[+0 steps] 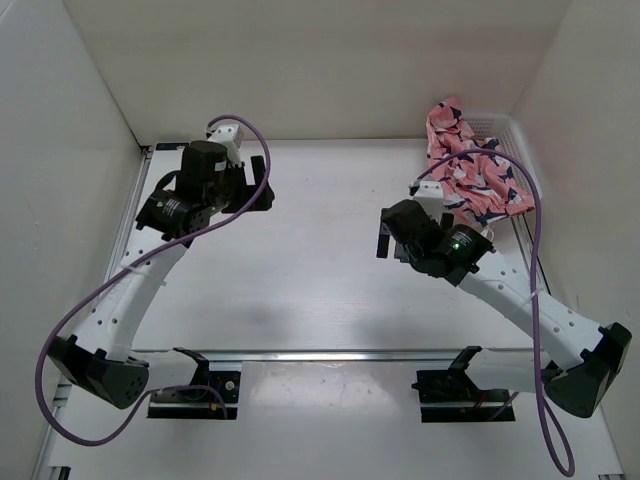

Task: Fold and stack the shorts
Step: Grab the shorts from the pile, then move the shorts to the center of the board, then flatten the shorts out

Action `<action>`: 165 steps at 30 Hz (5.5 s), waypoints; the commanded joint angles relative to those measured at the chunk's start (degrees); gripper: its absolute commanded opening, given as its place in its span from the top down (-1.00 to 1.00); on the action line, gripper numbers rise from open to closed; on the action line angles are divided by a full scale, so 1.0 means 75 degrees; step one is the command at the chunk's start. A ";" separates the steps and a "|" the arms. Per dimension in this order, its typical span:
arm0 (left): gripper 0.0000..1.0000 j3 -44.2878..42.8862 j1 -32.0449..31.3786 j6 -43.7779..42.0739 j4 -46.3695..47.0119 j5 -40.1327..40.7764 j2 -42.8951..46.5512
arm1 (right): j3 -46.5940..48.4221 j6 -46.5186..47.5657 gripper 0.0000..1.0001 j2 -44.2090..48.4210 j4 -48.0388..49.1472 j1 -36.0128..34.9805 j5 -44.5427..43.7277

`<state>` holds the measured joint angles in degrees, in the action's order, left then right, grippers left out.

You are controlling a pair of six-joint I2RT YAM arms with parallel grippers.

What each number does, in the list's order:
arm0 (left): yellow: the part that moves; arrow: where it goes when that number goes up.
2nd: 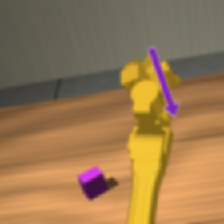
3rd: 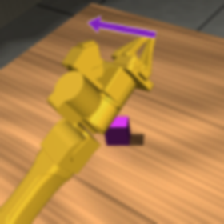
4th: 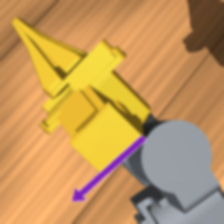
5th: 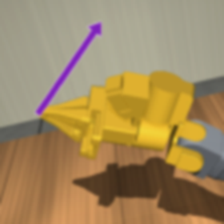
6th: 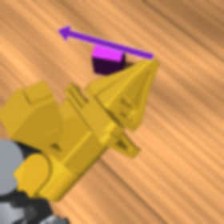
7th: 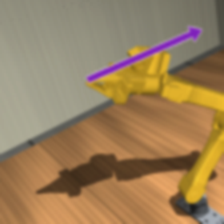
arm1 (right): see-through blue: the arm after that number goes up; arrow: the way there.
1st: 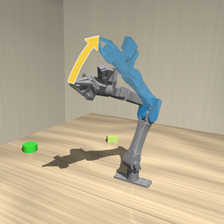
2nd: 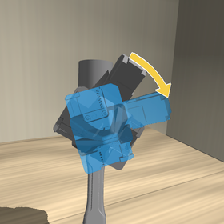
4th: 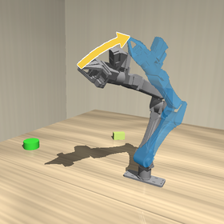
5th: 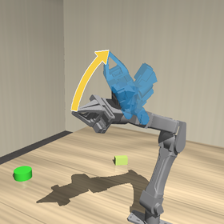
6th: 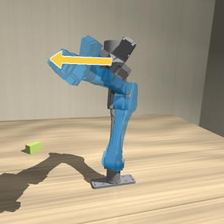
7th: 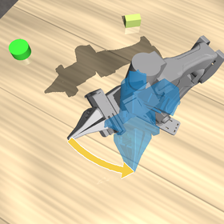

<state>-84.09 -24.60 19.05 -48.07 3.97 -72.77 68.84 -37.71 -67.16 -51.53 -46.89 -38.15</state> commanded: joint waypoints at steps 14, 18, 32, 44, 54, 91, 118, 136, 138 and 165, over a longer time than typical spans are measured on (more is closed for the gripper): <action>-0.99 0.0196 0.0397 0.0355 0.0094 -0.0470 0.0211 | 0.0875 0.1513 -0.83 -0.0607 0.1466 0.3717 0.2292; -0.99 0.0267 0.0397 0.0495 0.0094 -0.0552 0.0047 | 0.2326 0.1676 -0.83 -0.1918 0.1293 0.5102 0.3083; -0.99 -0.0213 0.0467 0.0343 -0.0059 0.0080 -0.1476 | 0.8282 0.1726 -1.00 -0.8400 -0.0313 0.6698 0.2756; -0.99 -0.0775 0.0467 0.0402 -0.0129 -0.0001 -0.2073 | 0.7510 0.1548 1.00 -0.6274 0.1220 0.6559 0.4312; -0.99 -0.0846 0.1379 0.0917 -0.0890 0.0268 -0.1771 | 0.7990 0.2427 1.00 -0.3599 0.1456 0.3314 0.4666; -1.00 0.3851 0.2940 0.2346 0.0080 -0.1372 -0.1511 | -0.2790 -0.1333 -0.84 -0.0784 0.2428 0.0710 0.5028; -0.57 0.3421 0.0246 0.2488 0.0927 -0.2685 -0.1934 | 0.2478 0.1078 -0.82 -0.4909 0.1680 0.3557 0.3928; -1.00 0.3045 0.5295 0.1597 -0.0236 -0.1337 -0.1733 | -0.2416 -0.3232 -0.61 -0.0795 0.2908 0.0639 0.5042; -1.00 0.3045 0.5365 0.1691 -0.0025 -0.1338 -0.2049 | -0.2870 -0.3922 -0.61 -0.1123 0.3725 0.0710 0.5973; 0.80 0.2399 0.5589 0.1257 0.0281 -0.1384 -0.3165 | -0.3823 -0.7242 0.98 -0.3177 0.6099 0.0533 0.6424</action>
<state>-66.15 17.15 29.34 -46.68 -4.14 -100.75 39.55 -93.14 -94.35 -0.51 -43.90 14.39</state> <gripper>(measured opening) 0.109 0.061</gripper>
